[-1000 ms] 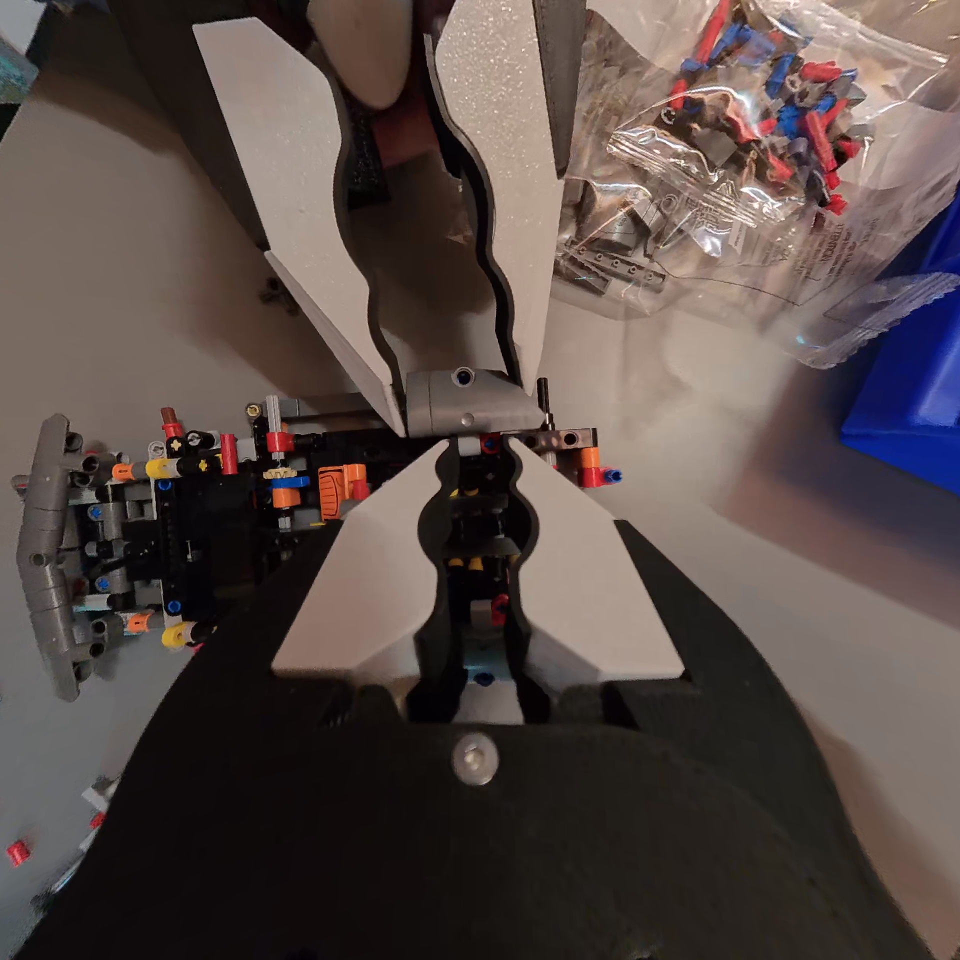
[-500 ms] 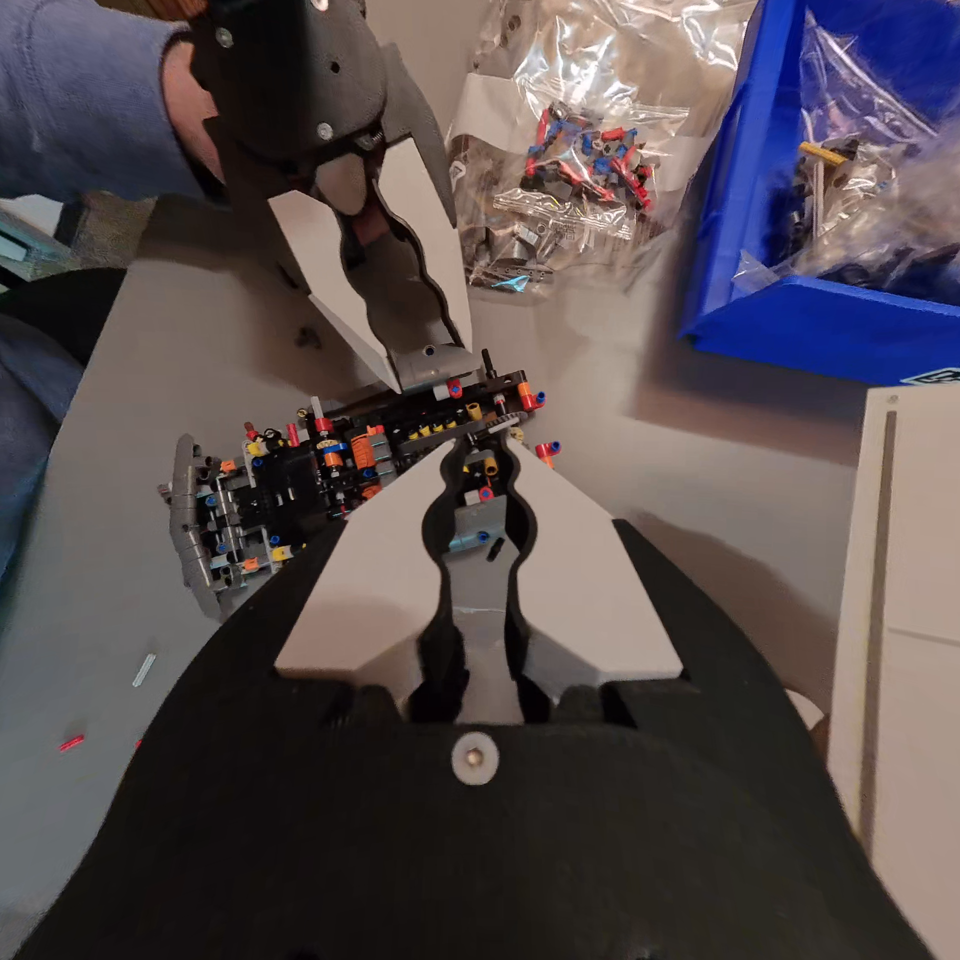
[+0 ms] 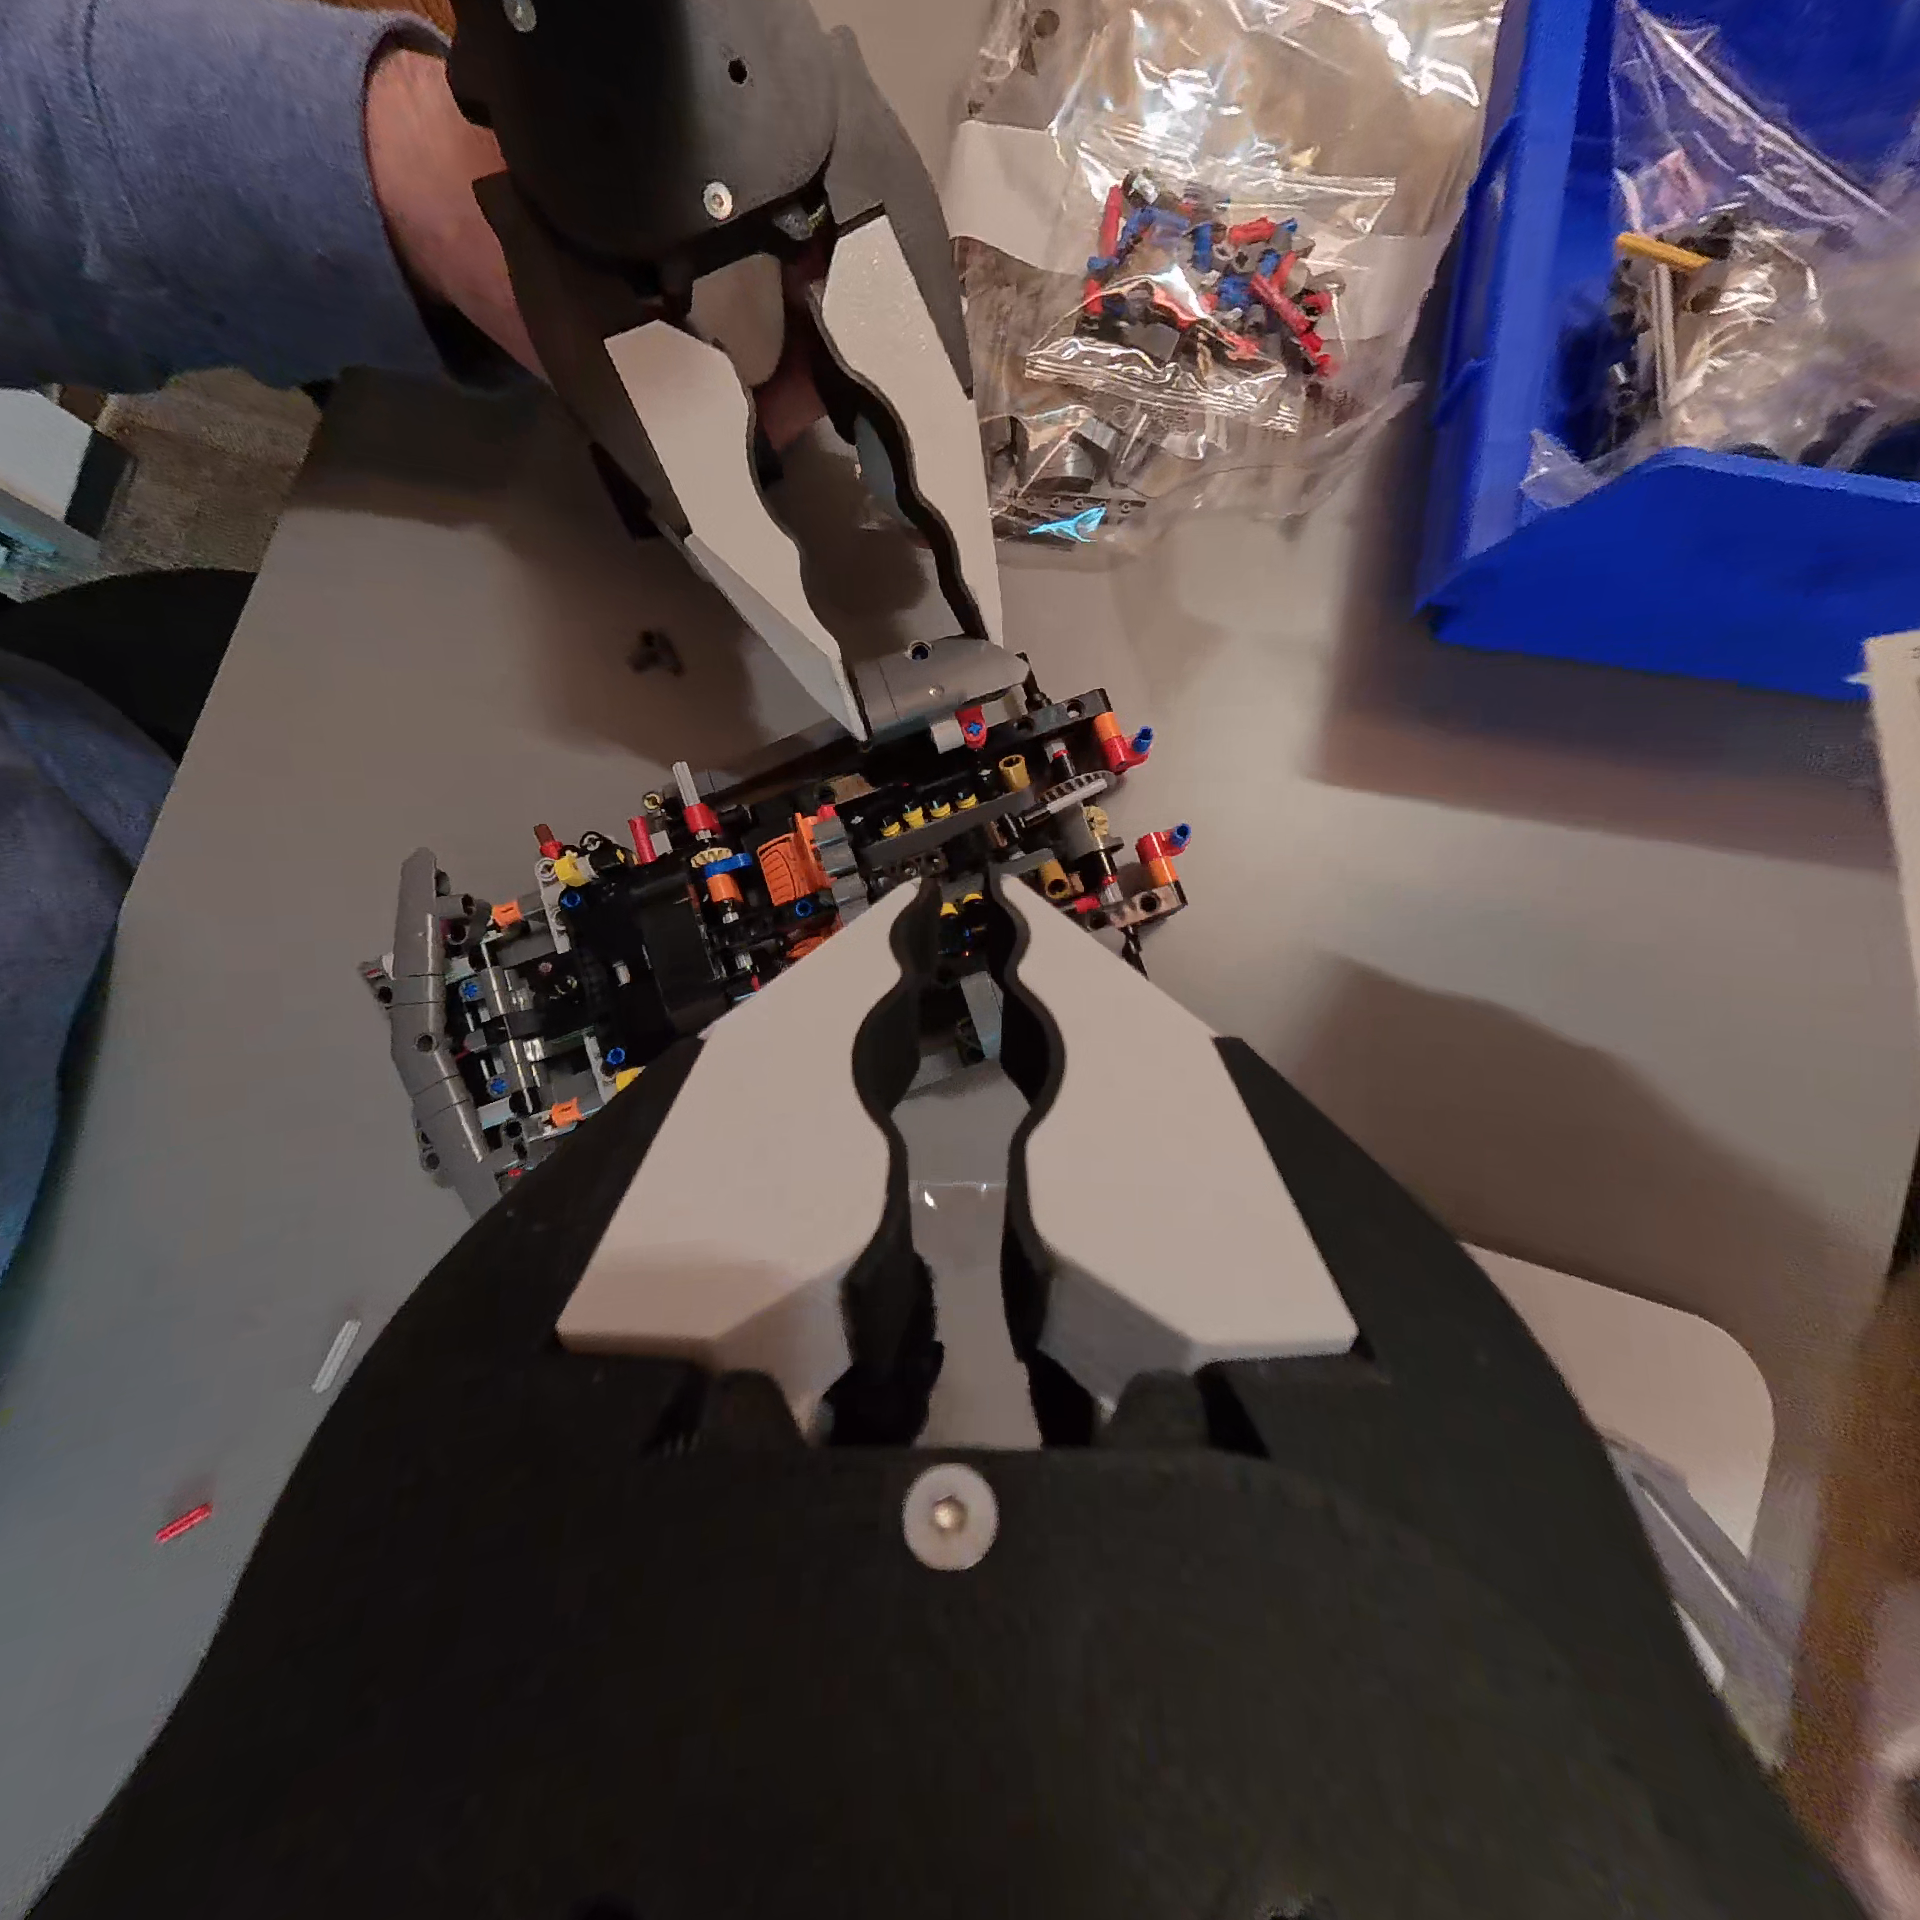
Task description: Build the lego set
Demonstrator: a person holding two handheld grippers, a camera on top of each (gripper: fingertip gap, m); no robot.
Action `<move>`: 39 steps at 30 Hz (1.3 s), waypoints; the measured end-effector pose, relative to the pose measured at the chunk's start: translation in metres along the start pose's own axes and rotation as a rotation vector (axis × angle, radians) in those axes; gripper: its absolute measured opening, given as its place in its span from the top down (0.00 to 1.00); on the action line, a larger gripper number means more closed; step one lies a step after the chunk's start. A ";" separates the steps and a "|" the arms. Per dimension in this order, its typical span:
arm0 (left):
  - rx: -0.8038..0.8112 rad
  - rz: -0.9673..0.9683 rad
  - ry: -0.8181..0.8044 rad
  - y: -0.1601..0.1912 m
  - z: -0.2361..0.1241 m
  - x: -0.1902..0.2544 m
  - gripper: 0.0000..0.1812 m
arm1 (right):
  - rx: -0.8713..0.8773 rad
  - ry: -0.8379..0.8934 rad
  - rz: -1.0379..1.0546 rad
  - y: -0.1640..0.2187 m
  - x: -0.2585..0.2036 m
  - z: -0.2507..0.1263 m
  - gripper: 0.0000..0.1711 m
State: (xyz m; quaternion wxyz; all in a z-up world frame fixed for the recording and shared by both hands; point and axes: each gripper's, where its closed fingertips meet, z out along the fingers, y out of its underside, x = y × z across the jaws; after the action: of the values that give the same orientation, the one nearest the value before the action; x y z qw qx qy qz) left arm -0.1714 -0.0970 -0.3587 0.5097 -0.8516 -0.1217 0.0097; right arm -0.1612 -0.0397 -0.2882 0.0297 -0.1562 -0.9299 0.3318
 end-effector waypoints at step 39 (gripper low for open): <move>-0.012 -0.018 0.007 0.003 -0.002 0.002 0.80 | -0.167 -0.097 -0.248 0.002 -0.003 0.098 0.93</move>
State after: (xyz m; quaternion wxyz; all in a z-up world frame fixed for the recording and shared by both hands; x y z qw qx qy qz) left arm -0.1689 -0.0996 -0.3608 0.5052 -0.8535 -0.1279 0.0014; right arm -0.1737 -0.0989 -0.3658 0.0123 -0.0260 -0.9667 0.2544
